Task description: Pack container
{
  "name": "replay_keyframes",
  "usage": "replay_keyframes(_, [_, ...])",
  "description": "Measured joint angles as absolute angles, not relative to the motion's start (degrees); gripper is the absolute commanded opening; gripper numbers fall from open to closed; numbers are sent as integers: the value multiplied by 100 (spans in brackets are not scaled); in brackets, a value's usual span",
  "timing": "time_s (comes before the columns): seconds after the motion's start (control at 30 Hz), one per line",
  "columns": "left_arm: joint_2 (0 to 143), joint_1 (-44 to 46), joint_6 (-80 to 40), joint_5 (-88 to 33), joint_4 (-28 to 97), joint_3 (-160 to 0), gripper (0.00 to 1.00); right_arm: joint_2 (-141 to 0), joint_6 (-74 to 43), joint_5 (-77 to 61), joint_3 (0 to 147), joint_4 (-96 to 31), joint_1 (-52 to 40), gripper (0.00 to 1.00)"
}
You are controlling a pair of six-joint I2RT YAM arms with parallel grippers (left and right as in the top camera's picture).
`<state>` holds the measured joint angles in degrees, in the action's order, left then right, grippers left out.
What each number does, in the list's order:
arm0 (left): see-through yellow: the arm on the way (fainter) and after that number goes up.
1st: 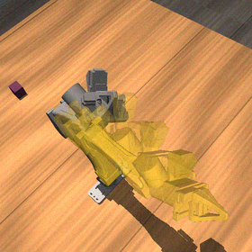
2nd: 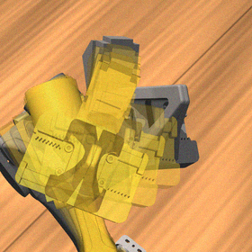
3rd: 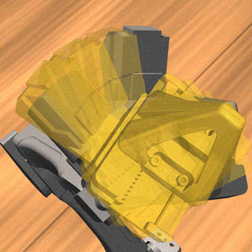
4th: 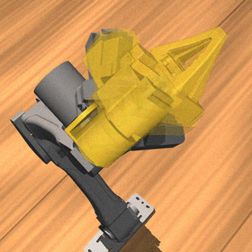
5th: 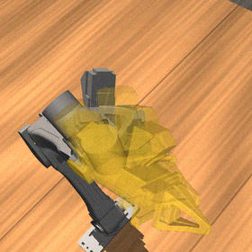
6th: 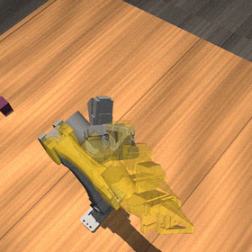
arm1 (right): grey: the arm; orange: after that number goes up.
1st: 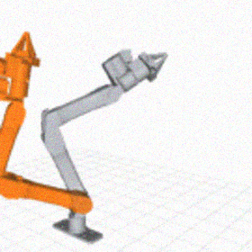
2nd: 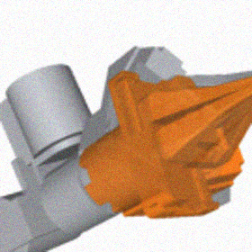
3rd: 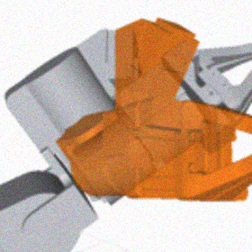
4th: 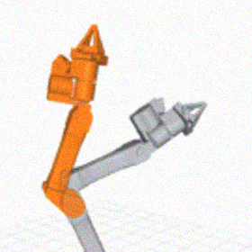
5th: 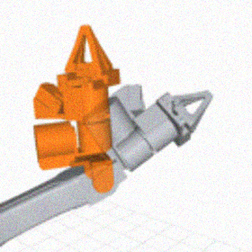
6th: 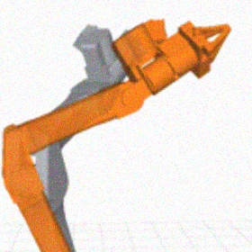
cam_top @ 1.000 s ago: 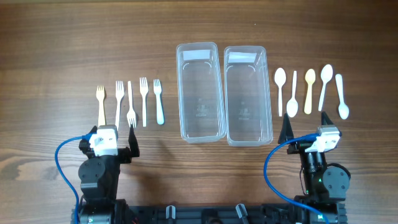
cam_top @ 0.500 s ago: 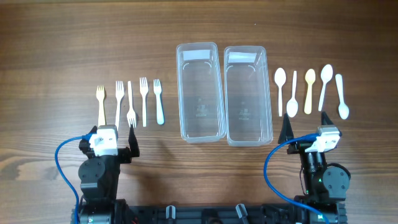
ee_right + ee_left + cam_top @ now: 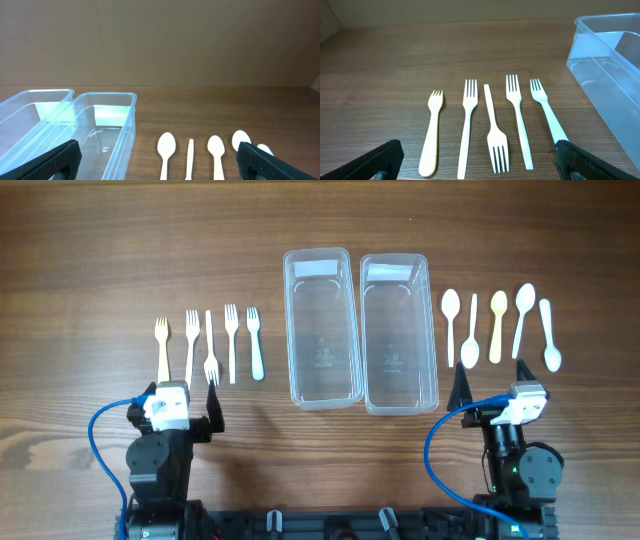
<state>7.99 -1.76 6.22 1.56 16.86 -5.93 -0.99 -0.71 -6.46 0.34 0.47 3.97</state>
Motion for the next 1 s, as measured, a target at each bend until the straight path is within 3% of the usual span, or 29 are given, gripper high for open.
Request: replay_keyframes(1.0, [799,-176,622,156,1686,-593,100,-145,329,-985,143,226,397,100])
